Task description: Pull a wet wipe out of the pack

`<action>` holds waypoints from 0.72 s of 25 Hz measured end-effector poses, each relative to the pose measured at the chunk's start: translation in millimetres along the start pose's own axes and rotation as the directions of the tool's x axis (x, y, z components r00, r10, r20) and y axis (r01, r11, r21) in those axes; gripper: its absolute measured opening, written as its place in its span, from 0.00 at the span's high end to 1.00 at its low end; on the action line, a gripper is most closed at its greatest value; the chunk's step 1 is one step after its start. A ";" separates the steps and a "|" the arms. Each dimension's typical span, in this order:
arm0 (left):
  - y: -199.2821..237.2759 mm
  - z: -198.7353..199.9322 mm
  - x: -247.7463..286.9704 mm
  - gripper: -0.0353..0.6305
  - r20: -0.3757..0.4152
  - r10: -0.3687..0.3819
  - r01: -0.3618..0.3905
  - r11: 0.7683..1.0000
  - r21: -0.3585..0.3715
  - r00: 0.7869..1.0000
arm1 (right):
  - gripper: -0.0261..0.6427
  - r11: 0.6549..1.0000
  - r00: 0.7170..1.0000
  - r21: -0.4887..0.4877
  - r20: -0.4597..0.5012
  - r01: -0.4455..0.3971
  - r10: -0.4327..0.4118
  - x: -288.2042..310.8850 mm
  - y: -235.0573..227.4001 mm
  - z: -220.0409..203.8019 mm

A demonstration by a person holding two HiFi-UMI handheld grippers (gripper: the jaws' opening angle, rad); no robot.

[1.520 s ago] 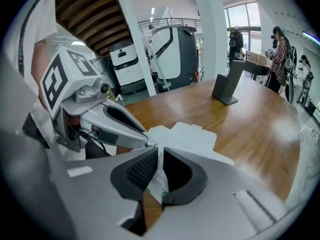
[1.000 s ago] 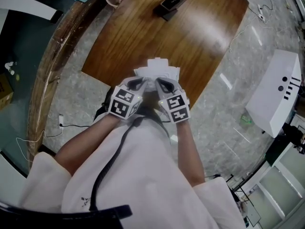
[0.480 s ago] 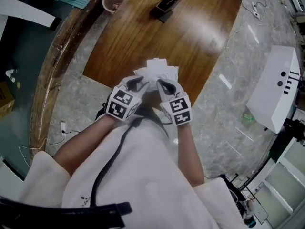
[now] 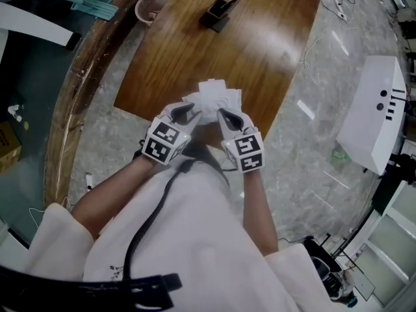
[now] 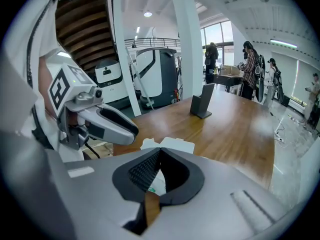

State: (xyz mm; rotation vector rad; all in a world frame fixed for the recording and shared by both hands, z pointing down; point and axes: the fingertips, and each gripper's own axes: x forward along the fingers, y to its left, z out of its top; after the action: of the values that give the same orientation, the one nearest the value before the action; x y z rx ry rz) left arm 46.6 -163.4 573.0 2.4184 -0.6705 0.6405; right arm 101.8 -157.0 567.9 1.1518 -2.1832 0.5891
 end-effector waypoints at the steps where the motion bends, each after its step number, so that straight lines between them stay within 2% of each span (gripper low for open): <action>1: 0.3 0.5 -0.5 0.76 0.001 -0.001 0.001 1.000 0.009 1.000 | 0.95 1.000 1.000 0.004 0.005 0.005 -0.005 -1.5 -0.5 0.9; 18: -9.5 23.5 -7.5 0.76 0.030 -0.029 0.027 0.997 0.068 0.999 | 0.95 0.995 0.989 0.026 0.106 0.100 -0.102 -34.1 -5.6 20.7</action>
State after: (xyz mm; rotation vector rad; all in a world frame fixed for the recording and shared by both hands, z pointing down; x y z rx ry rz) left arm 53.1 -168.4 547.9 2.5002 -0.6359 0.6249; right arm 115.7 -153.0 530.4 1.3235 -2.1971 0.5179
